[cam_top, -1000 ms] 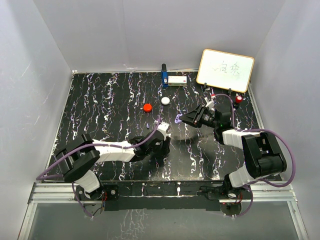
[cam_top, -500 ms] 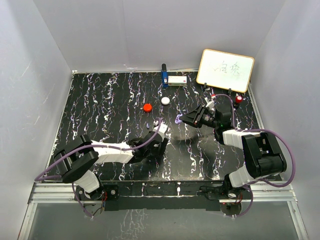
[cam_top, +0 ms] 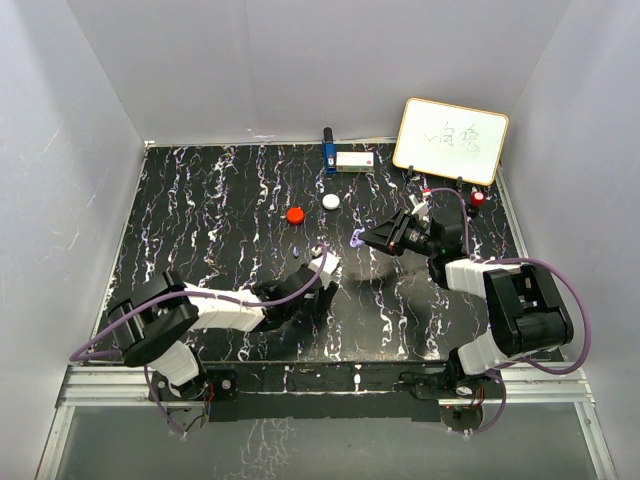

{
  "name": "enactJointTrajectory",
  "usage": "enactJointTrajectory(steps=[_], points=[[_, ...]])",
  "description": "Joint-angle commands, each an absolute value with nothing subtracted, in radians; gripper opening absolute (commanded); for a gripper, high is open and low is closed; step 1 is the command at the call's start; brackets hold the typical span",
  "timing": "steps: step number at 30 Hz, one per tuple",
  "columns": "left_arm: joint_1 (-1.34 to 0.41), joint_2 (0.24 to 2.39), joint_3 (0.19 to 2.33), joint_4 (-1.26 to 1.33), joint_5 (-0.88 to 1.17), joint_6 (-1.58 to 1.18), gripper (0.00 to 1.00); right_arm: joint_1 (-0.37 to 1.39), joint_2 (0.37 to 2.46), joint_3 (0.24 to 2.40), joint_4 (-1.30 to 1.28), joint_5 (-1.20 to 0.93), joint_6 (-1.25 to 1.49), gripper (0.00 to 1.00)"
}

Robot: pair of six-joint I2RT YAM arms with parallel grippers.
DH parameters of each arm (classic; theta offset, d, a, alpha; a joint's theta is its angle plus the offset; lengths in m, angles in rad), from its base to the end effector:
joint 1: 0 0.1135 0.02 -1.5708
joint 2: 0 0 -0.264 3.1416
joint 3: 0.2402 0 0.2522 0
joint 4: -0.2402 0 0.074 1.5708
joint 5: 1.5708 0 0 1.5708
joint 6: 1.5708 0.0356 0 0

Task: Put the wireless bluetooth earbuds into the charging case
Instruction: Pick up the earbud from the center of the board.

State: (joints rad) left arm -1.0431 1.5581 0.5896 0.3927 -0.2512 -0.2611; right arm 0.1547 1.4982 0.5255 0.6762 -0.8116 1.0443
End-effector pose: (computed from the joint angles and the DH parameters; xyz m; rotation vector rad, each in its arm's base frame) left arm 0.1566 -0.2512 0.1505 0.6871 2.0557 -0.4956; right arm 0.2752 0.0691 0.1794 0.2847 2.0665 1.5353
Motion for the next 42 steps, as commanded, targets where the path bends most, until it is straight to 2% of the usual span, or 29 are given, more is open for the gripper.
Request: enactJointTrajectory(steps=[1, 26, 36, 42], points=[[-1.054, 1.545, 0.584, 0.442, -0.227, -0.230, 0.51, 0.149, 1.479, 0.521, 0.736, -0.825, 1.024, 0.00], [-1.072, 1.641, 0.620, 0.460, -0.278, -0.221, 0.43, 0.142, 1.479, 0.518, 0.741, -0.834, 1.023, 0.00], [-1.072, 1.643, 0.619, 0.454, -0.281, -0.232, 0.34, 0.141, 1.482, 0.517, 0.740, -0.835, 1.023, 0.00], [-1.073, 1.634, 0.616, 0.450, -0.281, -0.238, 0.25, 0.141, 1.483, 0.513, 0.741, -0.835, 1.022, 0.00]])
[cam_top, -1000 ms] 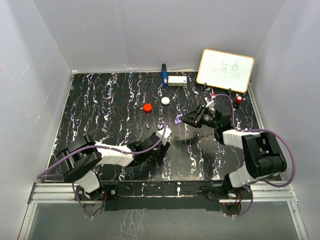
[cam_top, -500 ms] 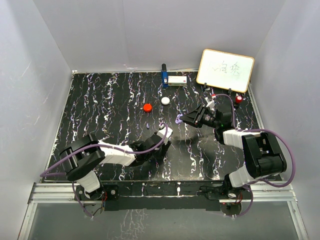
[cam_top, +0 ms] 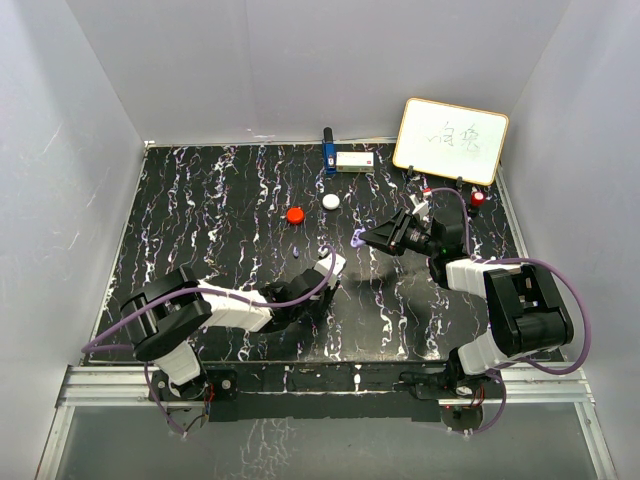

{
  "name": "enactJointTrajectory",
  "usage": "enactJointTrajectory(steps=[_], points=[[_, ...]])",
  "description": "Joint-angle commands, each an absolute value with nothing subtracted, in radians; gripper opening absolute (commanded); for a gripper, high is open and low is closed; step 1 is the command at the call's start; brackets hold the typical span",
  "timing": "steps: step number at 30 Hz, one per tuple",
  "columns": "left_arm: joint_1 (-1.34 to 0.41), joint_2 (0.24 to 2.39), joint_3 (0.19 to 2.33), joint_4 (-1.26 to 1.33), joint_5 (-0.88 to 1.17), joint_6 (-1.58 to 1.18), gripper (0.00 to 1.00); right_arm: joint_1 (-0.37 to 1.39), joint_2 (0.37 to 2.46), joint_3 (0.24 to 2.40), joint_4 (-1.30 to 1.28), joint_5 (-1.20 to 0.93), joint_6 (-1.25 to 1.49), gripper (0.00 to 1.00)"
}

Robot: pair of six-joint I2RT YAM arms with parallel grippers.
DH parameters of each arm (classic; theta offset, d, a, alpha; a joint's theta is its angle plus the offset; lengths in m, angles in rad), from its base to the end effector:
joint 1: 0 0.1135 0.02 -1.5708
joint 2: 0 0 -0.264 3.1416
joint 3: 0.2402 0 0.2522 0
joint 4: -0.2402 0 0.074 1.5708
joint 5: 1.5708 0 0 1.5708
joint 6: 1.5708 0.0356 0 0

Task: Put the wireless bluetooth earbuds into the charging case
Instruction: Pick up the earbud from the center of the board.

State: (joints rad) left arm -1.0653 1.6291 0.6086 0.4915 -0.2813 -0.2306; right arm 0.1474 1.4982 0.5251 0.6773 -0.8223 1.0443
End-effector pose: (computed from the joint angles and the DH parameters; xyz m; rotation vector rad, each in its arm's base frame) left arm 0.1578 -0.2647 0.1450 0.6979 1.9965 -0.4920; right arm 0.2754 0.0673 0.1794 0.2828 2.0654 1.5405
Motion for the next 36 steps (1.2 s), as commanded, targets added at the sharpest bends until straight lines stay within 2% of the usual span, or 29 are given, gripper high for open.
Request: enactJointTrajectory(steps=[1, 10, 12, 18, 22, 36], points=[[-1.072, 1.632, 0.616, 0.450, -0.282, -0.238, 0.22, 0.141, 1.484, 0.512, 0.742, -0.837, 1.022, 0.00], [-1.072, 1.606, 0.641, 0.406, -0.280, -0.238, 0.16, 0.139, 1.485, 0.508, 0.746, -0.839, 1.021, 0.00], [-1.072, 1.597, 0.643, 0.398, -0.279, -0.239, 0.19, 0.139, 1.485, 0.508, 0.748, -0.840, 1.022, 0.00], [-1.072, 1.556, 0.639, 0.364, -0.322, -0.241, 0.44, 0.138, 1.482, 0.507, 0.749, -0.840, 1.022, 0.00], [-1.073, 1.515, 0.634, 0.352, -0.325, -0.206, 0.53, 0.135, 1.481, 0.505, 0.749, -0.843, 1.022, 0.00], [-1.039, 1.626, 0.777, 0.322, -0.214, -0.118, 0.55, 0.123, 1.467, 0.501, 0.748, -0.850, 1.023, 0.00]])
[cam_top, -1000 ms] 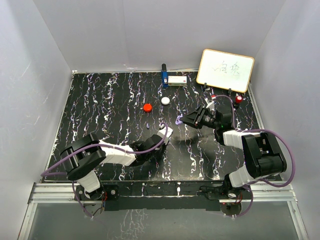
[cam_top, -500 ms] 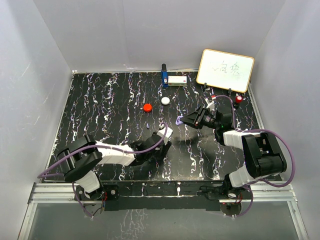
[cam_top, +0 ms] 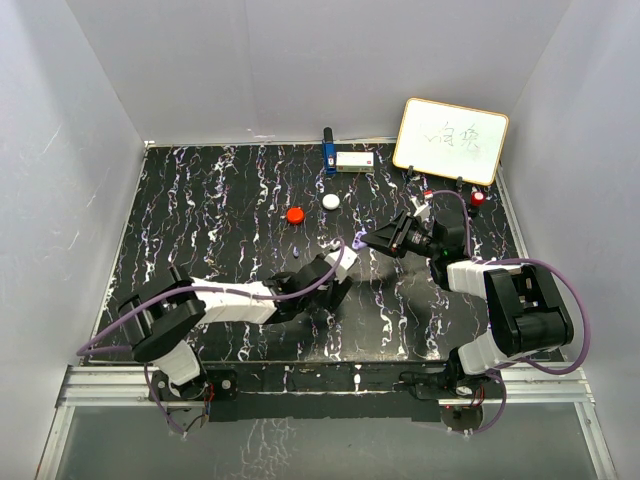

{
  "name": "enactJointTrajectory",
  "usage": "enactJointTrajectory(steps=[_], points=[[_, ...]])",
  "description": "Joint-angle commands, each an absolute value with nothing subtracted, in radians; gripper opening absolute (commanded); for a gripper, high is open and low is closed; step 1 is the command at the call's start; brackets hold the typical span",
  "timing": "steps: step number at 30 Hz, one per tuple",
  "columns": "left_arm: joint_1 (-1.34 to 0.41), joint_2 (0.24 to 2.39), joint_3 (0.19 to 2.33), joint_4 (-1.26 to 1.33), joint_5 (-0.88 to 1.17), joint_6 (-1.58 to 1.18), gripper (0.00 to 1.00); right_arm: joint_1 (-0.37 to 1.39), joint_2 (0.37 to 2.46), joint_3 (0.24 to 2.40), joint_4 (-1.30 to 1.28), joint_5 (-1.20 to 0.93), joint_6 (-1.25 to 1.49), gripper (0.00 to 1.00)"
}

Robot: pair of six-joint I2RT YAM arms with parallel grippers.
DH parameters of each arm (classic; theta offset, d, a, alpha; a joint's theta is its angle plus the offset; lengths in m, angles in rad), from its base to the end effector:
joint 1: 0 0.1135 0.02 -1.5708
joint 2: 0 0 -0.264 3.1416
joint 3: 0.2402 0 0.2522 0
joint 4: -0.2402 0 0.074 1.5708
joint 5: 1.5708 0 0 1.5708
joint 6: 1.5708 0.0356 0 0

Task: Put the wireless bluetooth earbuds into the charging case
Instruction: Pick up the earbud from the center of the board.

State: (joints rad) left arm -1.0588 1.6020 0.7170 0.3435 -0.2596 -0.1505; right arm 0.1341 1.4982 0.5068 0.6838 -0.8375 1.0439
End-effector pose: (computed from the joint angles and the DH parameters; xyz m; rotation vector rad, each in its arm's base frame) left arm 0.1661 -0.2768 0.1699 0.7892 1.9731 -0.4537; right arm 0.2724 0.0634 0.1751 0.2924 2.0733 1.5459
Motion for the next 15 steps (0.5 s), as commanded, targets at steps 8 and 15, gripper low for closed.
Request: enactJointTrajectory(steps=[8, 15], points=[[-1.001, 1.696, 0.852, 0.275, -0.154, -0.116, 0.53, 0.114, 1.469, 0.499, 0.747, -0.857, 1.023, 0.00], [-0.985, 1.729, 0.890, 0.229, -0.119, -0.136, 0.49, 0.107, 1.473, 0.503, 0.747, -0.862, 1.023, 0.00]])
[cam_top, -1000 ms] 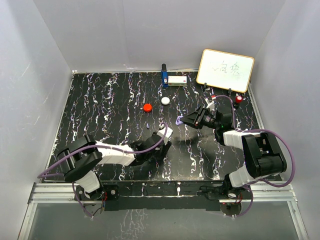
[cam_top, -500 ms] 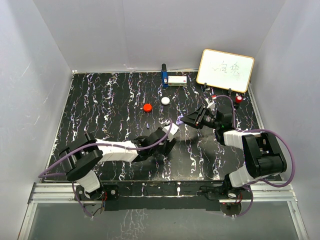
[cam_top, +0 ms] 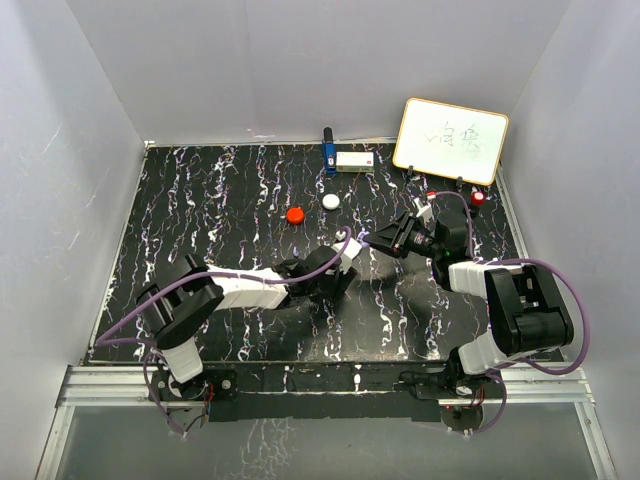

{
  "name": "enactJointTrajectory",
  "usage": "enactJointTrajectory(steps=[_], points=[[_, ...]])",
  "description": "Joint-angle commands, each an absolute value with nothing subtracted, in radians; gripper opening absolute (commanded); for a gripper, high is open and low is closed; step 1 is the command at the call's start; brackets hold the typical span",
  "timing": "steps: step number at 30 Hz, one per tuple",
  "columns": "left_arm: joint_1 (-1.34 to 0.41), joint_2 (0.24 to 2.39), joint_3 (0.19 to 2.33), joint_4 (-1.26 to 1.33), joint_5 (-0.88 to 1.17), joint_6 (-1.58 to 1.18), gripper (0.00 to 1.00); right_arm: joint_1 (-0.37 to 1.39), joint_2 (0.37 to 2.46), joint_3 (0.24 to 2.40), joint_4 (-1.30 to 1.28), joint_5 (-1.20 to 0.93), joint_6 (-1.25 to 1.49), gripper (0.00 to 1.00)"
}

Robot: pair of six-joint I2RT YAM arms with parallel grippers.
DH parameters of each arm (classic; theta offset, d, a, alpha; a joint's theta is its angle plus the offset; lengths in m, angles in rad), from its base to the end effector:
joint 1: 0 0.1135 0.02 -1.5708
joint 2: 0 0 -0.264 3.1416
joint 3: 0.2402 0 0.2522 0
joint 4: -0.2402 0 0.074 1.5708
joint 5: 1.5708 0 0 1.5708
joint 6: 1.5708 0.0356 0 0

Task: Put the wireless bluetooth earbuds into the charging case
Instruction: Pick up the earbud from the center of the board.

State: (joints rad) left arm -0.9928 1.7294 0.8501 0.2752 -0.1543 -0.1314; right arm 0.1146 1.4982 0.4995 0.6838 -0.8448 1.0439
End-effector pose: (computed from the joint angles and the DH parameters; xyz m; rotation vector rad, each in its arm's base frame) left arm 0.1980 -0.2935 0.1617 0.8390 2.0403 -0.4724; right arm 0.2719 0.0581 0.1731 0.3116 2.0724 1.5411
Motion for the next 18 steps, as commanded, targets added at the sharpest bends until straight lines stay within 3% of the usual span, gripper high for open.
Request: enactJointTrajectory(steps=[1, 18], points=[[-0.986, 1.735, 0.892, 0.224, -0.118, -0.137, 0.49, 0.107, 1.474, 0.503, 0.748, -0.862, 1.023, 0.00], [-0.986, 1.773, 0.909, 0.198, -0.110, -0.140, 0.43, 0.104, 1.475, 0.505, 0.747, -0.867, 1.025, 0.00]])
